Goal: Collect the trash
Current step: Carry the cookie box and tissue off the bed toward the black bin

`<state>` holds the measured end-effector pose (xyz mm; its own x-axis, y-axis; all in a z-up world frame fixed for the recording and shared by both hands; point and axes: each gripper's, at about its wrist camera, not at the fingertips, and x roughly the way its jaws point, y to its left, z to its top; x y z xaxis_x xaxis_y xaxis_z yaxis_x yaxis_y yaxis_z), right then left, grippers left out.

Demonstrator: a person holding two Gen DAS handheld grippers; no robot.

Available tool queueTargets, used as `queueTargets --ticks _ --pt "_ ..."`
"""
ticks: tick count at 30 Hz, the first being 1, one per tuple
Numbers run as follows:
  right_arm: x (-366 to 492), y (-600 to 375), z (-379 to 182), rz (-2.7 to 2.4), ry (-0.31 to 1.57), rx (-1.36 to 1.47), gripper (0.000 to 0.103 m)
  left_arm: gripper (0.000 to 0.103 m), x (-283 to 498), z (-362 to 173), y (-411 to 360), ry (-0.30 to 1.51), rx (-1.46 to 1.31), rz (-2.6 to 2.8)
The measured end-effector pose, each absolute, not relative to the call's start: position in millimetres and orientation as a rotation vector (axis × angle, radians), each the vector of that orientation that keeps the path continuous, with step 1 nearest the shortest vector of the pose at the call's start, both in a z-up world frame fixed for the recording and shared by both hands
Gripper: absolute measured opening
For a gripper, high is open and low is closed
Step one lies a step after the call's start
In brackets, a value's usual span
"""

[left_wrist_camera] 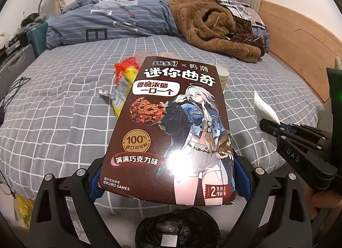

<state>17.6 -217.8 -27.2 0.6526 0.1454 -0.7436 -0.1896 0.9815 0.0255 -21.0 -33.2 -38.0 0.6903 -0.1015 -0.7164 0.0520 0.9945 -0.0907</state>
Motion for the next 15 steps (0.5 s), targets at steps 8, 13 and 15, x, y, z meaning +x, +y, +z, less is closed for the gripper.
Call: queueTargets --ticks 8,13,15 --pt "-2 -220 -24 0.192 0.83 -0.056 0.006 0.091 -34 -39 -30 0.81 -0.075 -0.087" --pt "-14 -220 -25 0.195 0.833 -0.053 0.006 0.091 -47 -40 -27 0.811 -0.089 -0.08" --pt "-20 -219 -26 0.198 0.835 -0.058 0.006 0.091 -54 -42 -26 0.814 -0.095 -0.076"
